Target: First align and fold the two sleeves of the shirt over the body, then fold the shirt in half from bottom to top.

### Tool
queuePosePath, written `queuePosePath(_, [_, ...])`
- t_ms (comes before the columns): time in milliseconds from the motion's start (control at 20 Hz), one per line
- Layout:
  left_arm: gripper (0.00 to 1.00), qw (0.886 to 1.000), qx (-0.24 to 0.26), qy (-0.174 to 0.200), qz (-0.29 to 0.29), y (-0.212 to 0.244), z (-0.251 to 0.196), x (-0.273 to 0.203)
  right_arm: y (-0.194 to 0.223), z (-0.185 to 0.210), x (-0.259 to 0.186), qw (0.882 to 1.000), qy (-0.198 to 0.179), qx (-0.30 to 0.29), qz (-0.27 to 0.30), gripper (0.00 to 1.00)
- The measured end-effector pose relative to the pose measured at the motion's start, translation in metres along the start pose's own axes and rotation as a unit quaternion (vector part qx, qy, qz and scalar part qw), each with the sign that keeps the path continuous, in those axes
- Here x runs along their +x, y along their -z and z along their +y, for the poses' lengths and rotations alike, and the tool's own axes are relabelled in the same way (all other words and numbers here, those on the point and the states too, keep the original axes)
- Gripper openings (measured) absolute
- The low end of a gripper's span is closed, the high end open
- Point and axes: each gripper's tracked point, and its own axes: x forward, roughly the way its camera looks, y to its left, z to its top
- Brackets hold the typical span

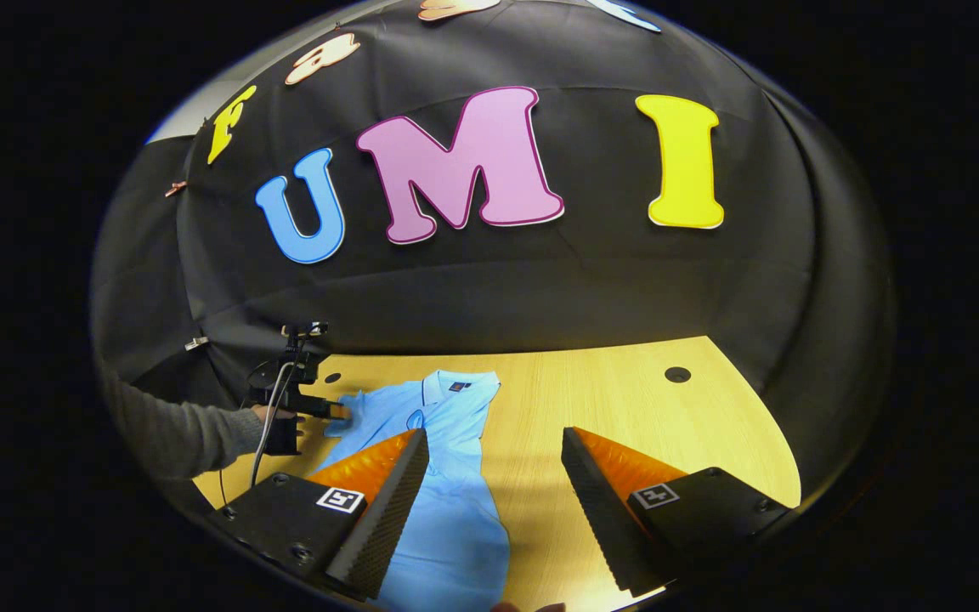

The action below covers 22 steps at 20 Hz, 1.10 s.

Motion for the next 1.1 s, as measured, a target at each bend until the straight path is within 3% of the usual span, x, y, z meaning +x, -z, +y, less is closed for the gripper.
queuePosePath(300, [0.98,1.000,-0.028,0.011,0.008,0.002,-0.001,0.001,-0.006,-0.004,-0.008,1.000,0.001,0.014,-0.008,0.98])
queuePosePath(350, [0.93,1.000,-0.026,0.013,0.009,0.003,-0.003,-0.001,-0.005,-0.004,-0.010,1.000,0.001,0.017,-0.008,0.98])
queuePosePath(500, [0.67,0.999,-0.027,0.016,0.013,0.004,-0.006,-0.001,0.001,-0.011,-0.015,1.000,0.005,0.020,-0.003,0.98])
queuePosePath(700, [0.18,0.998,-0.054,0.044,0.009,0.000,-0.009,-0.005,0.004,-0.022,-0.026,1.000,0.015,0.026,-0.002,0.98])
queuePosePath(800, [0.07,0.996,-0.069,0.047,0.007,0.002,-0.007,-0.006,0.007,-0.026,-0.031,1.000,0.018,0.024,0.000,0.98])
queuePosePath(950, [0.06,0.997,-0.065,0.044,-0.015,-0.006,-0.012,-0.016,0.011,-0.030,-0.041,1.000,0.019,0.017,0.000,0.98])
queuePosePath(1100, [0.06,0.995,-0.052,0.070,-0.054,-0.028,-0.036,-0.037,0.012,-0.031,-0.045,1.000,0.019,0.020,0.001,0.98])
